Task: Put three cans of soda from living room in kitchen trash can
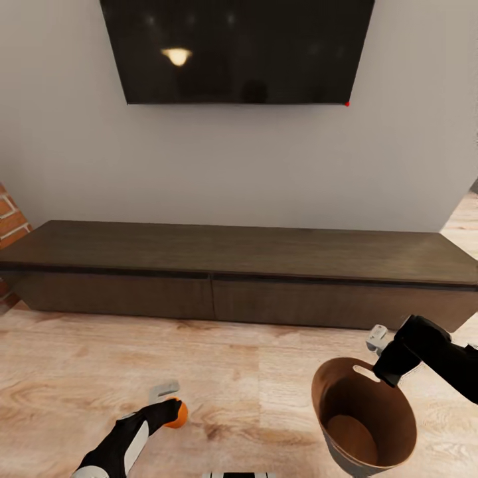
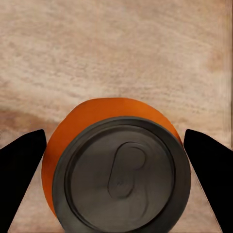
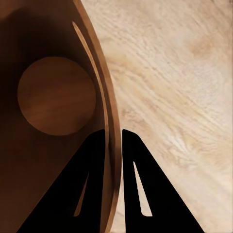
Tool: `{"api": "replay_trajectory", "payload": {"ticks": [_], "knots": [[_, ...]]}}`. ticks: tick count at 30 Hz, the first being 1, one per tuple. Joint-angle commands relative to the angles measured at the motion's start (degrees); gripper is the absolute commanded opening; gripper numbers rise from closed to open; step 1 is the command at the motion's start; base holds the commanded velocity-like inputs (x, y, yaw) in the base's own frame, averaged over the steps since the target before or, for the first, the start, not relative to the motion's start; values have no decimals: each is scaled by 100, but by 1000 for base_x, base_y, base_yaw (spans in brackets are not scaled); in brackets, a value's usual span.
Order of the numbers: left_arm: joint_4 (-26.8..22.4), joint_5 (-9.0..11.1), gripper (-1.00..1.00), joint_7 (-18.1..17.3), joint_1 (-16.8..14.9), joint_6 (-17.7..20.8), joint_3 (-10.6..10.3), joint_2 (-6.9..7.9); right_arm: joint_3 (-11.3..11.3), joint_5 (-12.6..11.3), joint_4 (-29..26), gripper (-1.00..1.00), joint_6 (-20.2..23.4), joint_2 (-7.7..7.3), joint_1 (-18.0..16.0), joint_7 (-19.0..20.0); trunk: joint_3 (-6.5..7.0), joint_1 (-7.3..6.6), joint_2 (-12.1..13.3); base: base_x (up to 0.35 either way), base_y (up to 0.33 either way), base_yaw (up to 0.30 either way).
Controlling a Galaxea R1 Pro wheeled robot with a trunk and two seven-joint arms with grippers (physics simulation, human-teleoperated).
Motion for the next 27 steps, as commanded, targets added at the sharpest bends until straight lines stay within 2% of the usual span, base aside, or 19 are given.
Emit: {"api": "replay_trajectory", "payload": {"ticks": [1,4,7,8,10,11,13,16,18,20,21,27], "knots": [[-45,-1,-100,-1,1,40,1,0,-53,5,25,-100,25,48,2,10,23,-3,2,0,0,0],[-371,1,-100,2,2,299,4,-3,-237,209,199,-100,25,307,2,-88,89,-10,6,0,0,0],[-598,6,-100,9,7,478,7,-8,-294,306,321,-100,25,505,2,-257,156,-18,10,0,0,0],[-736,8,-100,11,8,600,9,-14,-318,341,399,-100,25,639,3,-416,178,-21,11,0,0,0],[-866,9,-100,13,11,718,11,-34,-329,363,491,-100,25,771,6,-587,222,-26,14,0,0,0],[-996,10,-100,14,14,847,12,-59,-342,377,593,-100,25,909,8,-759,244,-28,15,0,0,0],[-1157,10,-100,14,19,995,13,-87,-389,386,701,-100,25,1059,9,-939,289,-34,18,0,0,0],[-1510,14,-100,15,32,1358,14,-145,-722,400,872,-100,25,1392,15,-1293,355,-41,22,0,0,0],[-1721,20,-100,15,35,1585,14,-162,-880,407,954,-100,25,1542,17,-1476,399,-46,24,0,0,0],[-1892,23,-100,15,40,1738,11,-171,-939,411,1005,-100,25,1630,20,-1600,444,-52,27,0,0,0],[-2074,27,-100,12,48,1877,9,-176,-977,414,1065,-100,25,1719,23,-1716,466,-54,28,0,0,0],[-2561,111,-100,-3,67,2310,3,-206,-1034,417,1244,-100,25,2006,31,-2064,595,-89,75,0,0,0]]}}
